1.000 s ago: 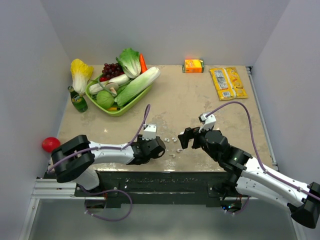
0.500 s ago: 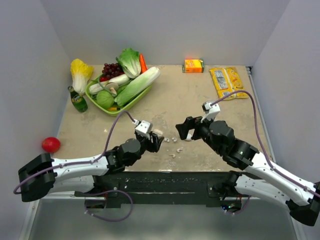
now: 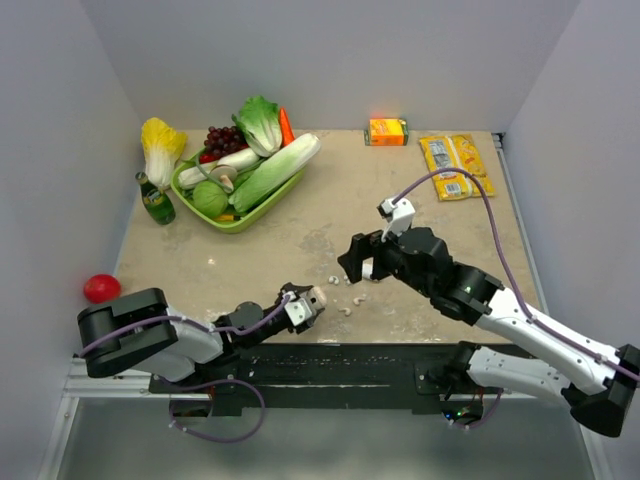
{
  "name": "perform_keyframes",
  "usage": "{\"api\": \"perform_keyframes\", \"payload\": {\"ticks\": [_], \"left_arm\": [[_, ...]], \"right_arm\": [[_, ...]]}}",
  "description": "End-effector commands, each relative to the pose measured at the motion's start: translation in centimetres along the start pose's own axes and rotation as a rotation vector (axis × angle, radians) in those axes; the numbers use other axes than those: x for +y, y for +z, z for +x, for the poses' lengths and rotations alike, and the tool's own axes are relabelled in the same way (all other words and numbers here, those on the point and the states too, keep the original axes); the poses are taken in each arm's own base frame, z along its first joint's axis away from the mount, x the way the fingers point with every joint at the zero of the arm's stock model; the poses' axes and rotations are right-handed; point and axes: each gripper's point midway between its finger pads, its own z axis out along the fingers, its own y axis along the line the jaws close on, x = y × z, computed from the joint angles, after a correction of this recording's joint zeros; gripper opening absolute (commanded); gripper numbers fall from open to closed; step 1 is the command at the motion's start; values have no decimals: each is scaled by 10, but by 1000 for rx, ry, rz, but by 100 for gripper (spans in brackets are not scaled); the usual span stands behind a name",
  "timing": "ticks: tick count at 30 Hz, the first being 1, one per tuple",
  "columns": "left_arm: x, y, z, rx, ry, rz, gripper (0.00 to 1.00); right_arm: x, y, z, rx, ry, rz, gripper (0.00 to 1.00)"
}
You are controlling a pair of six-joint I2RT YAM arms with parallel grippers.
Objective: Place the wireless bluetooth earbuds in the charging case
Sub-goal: Pick up the charging case at the center of the board, then open the charging case.
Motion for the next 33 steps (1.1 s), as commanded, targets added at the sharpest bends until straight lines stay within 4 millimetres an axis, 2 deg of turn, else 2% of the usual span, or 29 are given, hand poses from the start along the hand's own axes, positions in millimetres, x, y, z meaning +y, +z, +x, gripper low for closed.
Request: {"api": "perform_keyframes", "payload": {"ticks": [1, 5, 9, 12, 24, 27, 33], "left_arm": [[23, -17, -149, -607, 72, -71, 0], [22, -17, -151, -615, 74, -66, 0], [23, -20, -159, -646, 71, -65, 0], [24, -21, -165, -663, 68, -70, 0], [30, -18, -183, -680, 70, -91, 0], [31, -19, -185, -688, 74, -91, 0], [31, -20, -185, -680, 77, -92, 0]], "right_arm": [[12, 1, 3, 44, -30, -61, 98], [18, 8, 12, 76, -40, -96, 97], [20, 21, 38, 156, -42, -117, 96], [26, 26, 48, 175, -23, -147, 95], [34, 38, 64, 219, -8, -194, 91], [31, 41, 70, 235, -11, -180, 91], [27, 40, 70, 222, -4, -163, 88]]}}
